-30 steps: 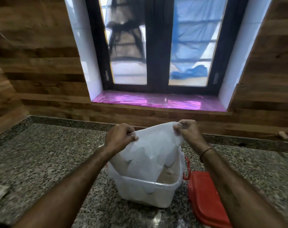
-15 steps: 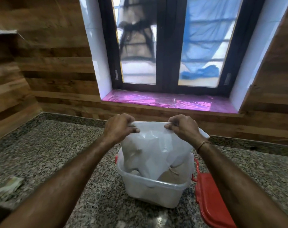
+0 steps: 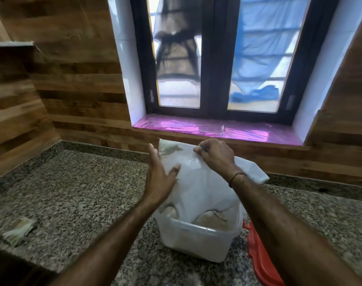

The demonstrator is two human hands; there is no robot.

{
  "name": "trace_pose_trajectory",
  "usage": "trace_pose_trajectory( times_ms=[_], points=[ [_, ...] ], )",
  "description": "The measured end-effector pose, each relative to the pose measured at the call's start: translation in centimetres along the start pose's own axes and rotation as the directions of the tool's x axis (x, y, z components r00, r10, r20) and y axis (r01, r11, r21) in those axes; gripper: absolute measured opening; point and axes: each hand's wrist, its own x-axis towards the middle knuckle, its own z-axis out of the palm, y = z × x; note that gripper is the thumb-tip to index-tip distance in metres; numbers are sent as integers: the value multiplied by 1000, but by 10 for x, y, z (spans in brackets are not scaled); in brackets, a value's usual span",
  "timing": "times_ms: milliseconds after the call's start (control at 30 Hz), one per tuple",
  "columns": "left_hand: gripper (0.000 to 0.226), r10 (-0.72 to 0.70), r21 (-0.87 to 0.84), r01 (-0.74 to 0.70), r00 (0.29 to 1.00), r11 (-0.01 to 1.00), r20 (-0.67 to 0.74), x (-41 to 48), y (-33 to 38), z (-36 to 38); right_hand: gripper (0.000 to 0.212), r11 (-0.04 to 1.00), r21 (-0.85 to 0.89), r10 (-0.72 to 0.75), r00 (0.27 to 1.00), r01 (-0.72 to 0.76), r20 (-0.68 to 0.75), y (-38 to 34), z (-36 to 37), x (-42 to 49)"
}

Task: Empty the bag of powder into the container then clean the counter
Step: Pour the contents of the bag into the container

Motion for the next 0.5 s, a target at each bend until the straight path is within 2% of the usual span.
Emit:
trace_pose_trajectory(
  times_ms=[67, 200, 233, 333, 367, 500],
  points=[
    [116, -8, -35, 9, 1000, 999, 25, -10, 2, 18, 29, 1000, -16, 9, 1000, -9, 10, 1, 3, -3],
    [111, -84, -57, 75, 981, 996, -173, -4, 6, 21, 28, 1000, 11, 11, 1000, -11, -10, 5, 3, -6],
    [109, -80, -56, 72, 985, 996, -153, -1, 4, 20, 27, 1000, 18, 10, 1000, -10, -22, 4, 3, -6],
    [113, -58, -124, 60, 998, 990, 22, 2, 8, 21, 28, 1000, 17, 18, 1000, -18, -12, 2, 2, -7],
    [115, -57, -130, 59, 998, 990, 23, 1, 7, 22, 28, 1000, 15, 24, 1000, -24, -8, 3, 1, -9],
    [114, -22, -25, 17, 977, 1000, -211, -4, 13, 23, 30, 999, 11, 41, 997, -41, -62, 5, -4, -13]
  ],
)
